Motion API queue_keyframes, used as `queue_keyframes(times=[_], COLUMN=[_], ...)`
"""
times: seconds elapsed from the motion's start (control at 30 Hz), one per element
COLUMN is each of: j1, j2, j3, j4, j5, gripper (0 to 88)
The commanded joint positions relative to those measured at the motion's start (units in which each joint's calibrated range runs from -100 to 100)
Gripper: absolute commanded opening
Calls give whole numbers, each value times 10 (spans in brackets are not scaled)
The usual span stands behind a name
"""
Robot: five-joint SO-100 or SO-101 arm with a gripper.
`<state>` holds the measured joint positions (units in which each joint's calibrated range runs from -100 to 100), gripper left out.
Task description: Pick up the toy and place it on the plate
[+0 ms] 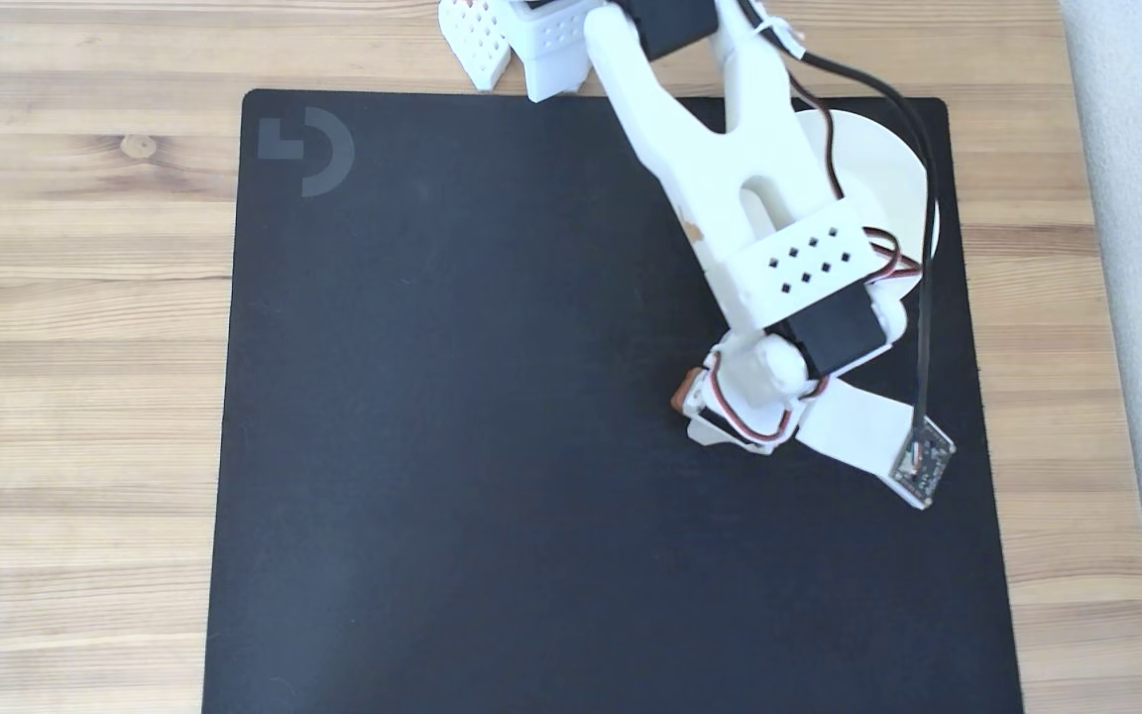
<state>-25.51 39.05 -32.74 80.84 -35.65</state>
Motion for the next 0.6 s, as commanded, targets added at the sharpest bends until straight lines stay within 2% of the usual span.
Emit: queue_keyframes(times=[0.0,0.27,0.57], j1=[-14,-18,-29], j2=[-3,-20,-117], j3=[-16,-26,-74], j4=[5,-2,-3], j5=[-14,-14,-10], gripper=[23,23,23])
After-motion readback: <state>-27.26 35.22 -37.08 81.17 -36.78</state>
